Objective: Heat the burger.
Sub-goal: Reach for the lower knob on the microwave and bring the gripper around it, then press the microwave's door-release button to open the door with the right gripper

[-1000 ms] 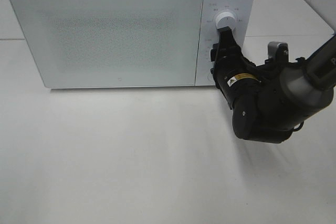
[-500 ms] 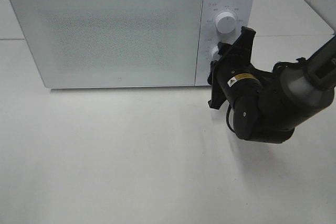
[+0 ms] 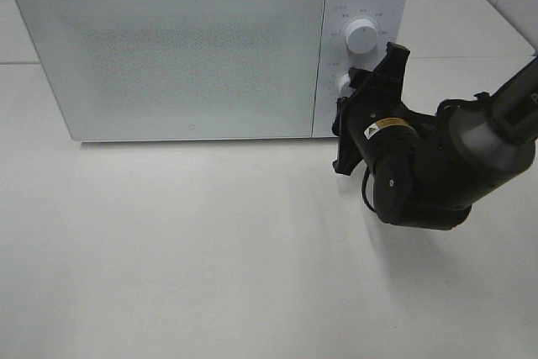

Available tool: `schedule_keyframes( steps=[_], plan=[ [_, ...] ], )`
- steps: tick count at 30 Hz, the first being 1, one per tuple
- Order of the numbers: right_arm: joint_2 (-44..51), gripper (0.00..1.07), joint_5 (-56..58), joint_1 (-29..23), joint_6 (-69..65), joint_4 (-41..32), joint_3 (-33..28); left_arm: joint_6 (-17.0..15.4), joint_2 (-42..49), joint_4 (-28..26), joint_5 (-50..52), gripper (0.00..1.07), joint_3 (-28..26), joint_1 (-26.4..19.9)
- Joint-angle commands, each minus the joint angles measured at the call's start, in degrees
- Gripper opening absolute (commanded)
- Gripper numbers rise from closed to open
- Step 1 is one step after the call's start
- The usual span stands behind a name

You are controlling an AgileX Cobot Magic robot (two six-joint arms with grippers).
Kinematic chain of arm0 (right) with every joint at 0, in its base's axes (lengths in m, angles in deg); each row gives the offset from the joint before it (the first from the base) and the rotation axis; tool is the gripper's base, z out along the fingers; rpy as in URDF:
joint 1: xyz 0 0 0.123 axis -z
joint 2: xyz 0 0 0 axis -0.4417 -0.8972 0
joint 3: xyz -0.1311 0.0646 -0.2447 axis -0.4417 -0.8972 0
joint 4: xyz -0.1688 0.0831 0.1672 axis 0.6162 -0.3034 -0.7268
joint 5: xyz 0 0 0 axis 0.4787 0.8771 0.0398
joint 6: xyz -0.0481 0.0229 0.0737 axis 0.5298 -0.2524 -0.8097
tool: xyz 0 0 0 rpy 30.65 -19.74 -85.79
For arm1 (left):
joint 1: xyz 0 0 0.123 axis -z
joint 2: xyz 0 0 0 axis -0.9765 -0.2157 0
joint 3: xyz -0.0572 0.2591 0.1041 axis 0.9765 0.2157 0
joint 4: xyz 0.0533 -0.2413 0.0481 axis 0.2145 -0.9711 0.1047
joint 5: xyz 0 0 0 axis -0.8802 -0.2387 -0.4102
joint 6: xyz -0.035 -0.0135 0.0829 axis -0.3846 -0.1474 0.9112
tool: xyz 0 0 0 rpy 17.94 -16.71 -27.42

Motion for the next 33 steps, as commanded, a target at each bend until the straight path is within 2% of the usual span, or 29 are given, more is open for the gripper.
schedule_keyframes(
  steps=[1, 5, 6, 8, 9, 10, 11, 13, 14, 16, 18, 19, 21, 24, 26, 33],
  plan=[
    [0.74, 0.04, -12.38, -0.23, 1.43, 8.94, 3.27, -0.40, 0.97, -0.11, 0.23, 1.00, 0.17, 0.00],
    [0.74, 0.09, -12.38, -0.23, 3.04, 6.93, 3.27, -0.40, 0.97, -0.11, 0.23, 1.00, 0.17, 0.00],
    [0.74, 0.14, -12.38, -0.23, 4.01, 5.21, 3.27, -0.40, 0.97, -0.11, 0.23, 1.00, 0.17, 0.00],
    [0.74, 0.16, -12.38, -0.23, 4.18, 4.53, 3.27, -0.40, 0.97, -0.11, 0.23, 1.00, 0.17, 0.00],
    [0.74, 0.23, -12.38, -0.23, 4.18, 2.64, 3.27, -0.40, 0.97, -0.11, 0.23, 1.00, 0.17, 0.00],
    [0.74, 0.23, -12.38, -0.23, 4.18, 2.64, 3.27, -0.40, 0.97, -0.11, 0.23, 1.00, 0.17, 0.00],
    [0.74, 0.30, -12.26, -0.23, 4.18, 0.06, 3.27, -0.40, 0.97, -0.11, 0.23, 1.00, 0.17, 0.00],
    [0.74, 0.33, -12.20, -0.23, 4.18, -1.03, 3.27, -0.40, 0.97, -0.11, 0.23, 1.00, 0.17, 0.00],
    [0.74, 0.39, -12.15, -0.23, 4.76, -2.92, 3.27, -0.40, 0.97, -0.11, 0.23, 1.00, 0.17, 0.00],
    [0.74, 0.41, -11.97, -0.23, 5.21, -3.78, 3.27, -0.40, 0.97, -0.11, 0.23, 1.00, 0.17, 0.00],
    [0.74, 0.48, -11.97, -0.23, 6.47, -5.61, 3.15, -0.40, 0.97, -0.11, 0.23, 1.00, 0.17, 0.00],
    [0.74, 0.48, -11.97, -0.23, 6.47, -5.61, 3.15, -0.40, 0.97, -0.11, 0.23, 1.00, 0.17, 0.00],
    [0.74, 0.61, -11.86, -0.23, 8.19, -5.67, 3.15, -0.40, 0.97, -0.11, 0.23, 1.00, 0.17, 0.00],
    [0.74, 0.64, -11.52, -0.23, 8.48, -5.39, 3.15, -0.40, 0.97, -0.11, 0.23, 1.00, 0.17, 0.00],
    [0.74, 0.70, -10.60, -0.23, 9.91, -4.24, 2.46, -0.40, 0.97, -0.11, 0.23, 1.00, 0.17, 0.00],
    [3.50, 0.72, -5.16, -0.23, 13.92, 4.35, -2.64, -0.40, 0.97, -0.11, 0.23, 1.00, 0.17, 0.00]
  ],
)
